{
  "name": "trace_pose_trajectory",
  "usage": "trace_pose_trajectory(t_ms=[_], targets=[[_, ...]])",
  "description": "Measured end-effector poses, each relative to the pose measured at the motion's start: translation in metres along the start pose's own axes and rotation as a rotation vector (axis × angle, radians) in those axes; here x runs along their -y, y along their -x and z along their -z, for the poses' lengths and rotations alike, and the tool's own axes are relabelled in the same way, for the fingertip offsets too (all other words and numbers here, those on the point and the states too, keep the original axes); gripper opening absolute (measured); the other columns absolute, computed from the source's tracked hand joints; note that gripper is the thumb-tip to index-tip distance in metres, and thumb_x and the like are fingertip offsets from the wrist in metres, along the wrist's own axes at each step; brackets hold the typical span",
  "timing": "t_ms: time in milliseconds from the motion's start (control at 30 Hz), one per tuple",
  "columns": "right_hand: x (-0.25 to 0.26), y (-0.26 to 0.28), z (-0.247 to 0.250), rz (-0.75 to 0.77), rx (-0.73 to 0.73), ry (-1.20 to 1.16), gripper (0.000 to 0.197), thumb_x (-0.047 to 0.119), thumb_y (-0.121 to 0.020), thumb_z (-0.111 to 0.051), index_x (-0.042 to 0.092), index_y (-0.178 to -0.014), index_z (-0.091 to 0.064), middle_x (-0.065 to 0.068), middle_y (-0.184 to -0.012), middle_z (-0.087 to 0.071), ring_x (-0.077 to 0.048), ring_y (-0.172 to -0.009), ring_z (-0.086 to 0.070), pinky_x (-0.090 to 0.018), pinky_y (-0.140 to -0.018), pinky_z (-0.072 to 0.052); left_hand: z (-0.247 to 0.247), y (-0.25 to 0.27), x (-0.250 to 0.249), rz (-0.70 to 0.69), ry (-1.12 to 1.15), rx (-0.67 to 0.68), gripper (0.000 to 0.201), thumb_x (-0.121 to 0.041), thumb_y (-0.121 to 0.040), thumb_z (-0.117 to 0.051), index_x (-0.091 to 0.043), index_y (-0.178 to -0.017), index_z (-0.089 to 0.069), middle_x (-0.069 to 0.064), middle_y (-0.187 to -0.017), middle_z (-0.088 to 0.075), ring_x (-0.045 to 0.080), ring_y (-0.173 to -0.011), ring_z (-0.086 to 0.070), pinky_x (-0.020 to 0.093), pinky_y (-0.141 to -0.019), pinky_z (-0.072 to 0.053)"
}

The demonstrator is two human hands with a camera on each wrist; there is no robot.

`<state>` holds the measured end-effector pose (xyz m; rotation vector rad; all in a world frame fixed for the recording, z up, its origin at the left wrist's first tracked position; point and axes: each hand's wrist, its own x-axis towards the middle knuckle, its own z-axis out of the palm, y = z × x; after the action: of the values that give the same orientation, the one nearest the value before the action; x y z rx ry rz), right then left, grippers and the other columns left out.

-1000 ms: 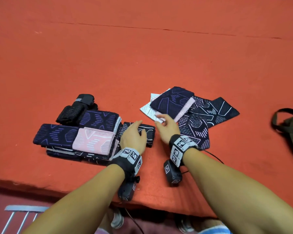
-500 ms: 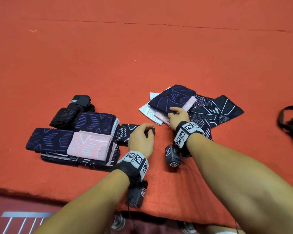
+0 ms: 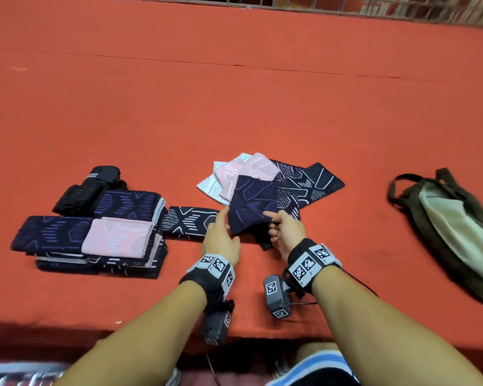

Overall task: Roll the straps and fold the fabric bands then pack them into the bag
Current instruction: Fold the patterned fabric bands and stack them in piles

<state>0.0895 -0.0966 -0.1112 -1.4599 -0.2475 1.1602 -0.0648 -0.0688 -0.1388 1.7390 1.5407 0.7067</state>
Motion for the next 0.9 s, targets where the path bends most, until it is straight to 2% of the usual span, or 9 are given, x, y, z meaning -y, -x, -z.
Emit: trace_pose_trajectory(t_ms=[133, 233, 300, 400, 500, 633, 767, 833, 900], targets=[[-0.005, 0.024, 0.014, -0.071, 0.036, -0.015, 0.03, 0.008, -0.086, -0.043, 0.008, -0.096, -0.072, 0.004, -0.058, -0.038, -0.006, -0.042, -0.029, -0.015, -0.036, -0.025, -0.006, 0.017, 0.003, -0.043, -0.181, 0.054, 0.077, -0.024, -0.086, -0.071, -0.039, -0.15, -0.031, 0.003, -0.121, -0.058, 0.025, -0.101, -0.065, 0.038, -0.094, -0.05], [-0.008, 0.036, 0.022, -0.077, 0.047, 0.02, 0.027, 0.009, -0.087, -0.043, 0.01, -0.084, -0.069, 0.002, -0.058, -0.04, -0.009, -0.045, -0.031, -0.016, -0.038, -0.026, -0.009, 0.026, 0.007, -0.097, -0.131, 0.092, 0.064, -0.03, -0.089, -0.067, -0.04, -0.145, -0.038, -0.003, -0.108, -0.063, 0.02, -0.089, -0.066, 0.036, -0.088, -0.052], [-0.01, 0.041, 0.028, -0.064, 0.044, 0.076, 0.027, 0.01, -0.086, -0.043, 0.011, -0.079, -0.069, 0.0, -0.059, -0.045, -0.01, -0.046, -0.032, -0.017, -0.038, -0.027, -0.008, 0.031, 0.01, -0.09, -0.042, 0.107, 0.057, -0.025, -0.087, -0.066, -0.039, -0.139, -0.046, -0.006, -0.1, -0.062, 0.018, -0.085, -0.066, 0.034, -0.086, -0.052], [-0.014, 0.042, 0.04, -0.04, 0.054, 0.194, 0.038, 0.009, -0.088, -0.037, 0.012, -0.099, -0.073, -0.004, -0.067, -0.059, -0.012, -0.048, -0.044, -0.017, -0.04, -0.033, -0.009, 0.036, 0.017, -0.061, 0.097, 0.144, 0.049, -0.009, -0.081, -0.065, -0.038, -0.121, -0.059, -0.001, -0.1, -0.067, 0.018, -0.081, -0.063, 0.031, -0.082, -0.051], [-0.032, 0.036, 0.053, 0.064, 0.028, 0.353, 0.048, -0.002, -0.087, -0.034, 0.021, -0.101, -0.074, -0.007, -0.084, -0.066, -0.021, -0.066, -0.062, -0.02, -0.041, -0.044, -0.006, 0.038, 0.022, -0.043, 0.139, 0.139, 0.049, 0.003, -0.075, -0.058, -0.038, -0.101, -0.064, 0.001, -0.096, -0.065, 0.015, -0.075, -0.056, 0.021, -0.069, -0.042], [-0.053, 0.03, 0.061, 0.16, 0.061, 0.46, 0.054, -0.01, -0.089, -0.034, 0.029, -0.104, -0.068, -0.007, -0.11, -0.071, -0.022, -0.079, -0.067, -0.024, -0.047, -0.053, 0.004, 0.043, 0.024, -0.081, 0.118, 0.141, 0.06, 0.014, -0.074, -0.049, -0.031, -0.107, -0.07, 0.0, -0.098, -0.06, 0.01, -0.08, -0.055, 0.008, -0.066, -0.038], [-0.053, 0.033, 0.059, 0.227, 0.102, 0.438, 0.025, 0.002, -0.098, -0.053, 0.024, -0.101, -0.066, -0.006, -0.096, -0.071, -0.019, -0.074, -0.063, -0.021, -0.047, -0.05, 0.008, 0.042, 0.03, -0.126, 0.107, 0.092, 0.043, 0.003, -0.089, -0.058, -0.032, -0.108, -0.073, -0.002, -0.098, -0.065, 0.008, -0.078, -0.058, 0.02, -0.077, -0.047], [-0.054, 0.032, 0.059, 0.321, 0.084, 0.494, 0.016, 0.012, -0.097, -0.06, 0.024, -0.09, -0.067, -0.003, -0.082, -0.068, -0.019, -0.064, -0.058, -0.028, -0.048, -0.05, 0.01, 0.04, 0.032, -0.131, 0.116, 0.074, 0.028, -0.01, -0.093, -0.065, -0.028, -0.112, -0.074, -0.002, -0.104, -0.064, 0.01, -0.082, -0.06, 0.026, -0.083, -0.05], [-0.053, 0.029, 0.058, 0.46, 0.04, 0.617, 0.012, 0.022, -0.093, -0.067, 0.025, -0.082, -0.071, 0.001, -0.08, -0.064, -0.021, -0.068, -0.059, -0.041, -0.061, -0.056, 0.011, 0.039, 0.035, -0.13, 0.128, 0.057, 0.024, -0.014, -0.094, -0.066, -0.022, -0.114, -0.074, -0.003, -0.111, -0.057, 0.011, -0.091, -0.06, 0.026, -0.09, -0.049]])
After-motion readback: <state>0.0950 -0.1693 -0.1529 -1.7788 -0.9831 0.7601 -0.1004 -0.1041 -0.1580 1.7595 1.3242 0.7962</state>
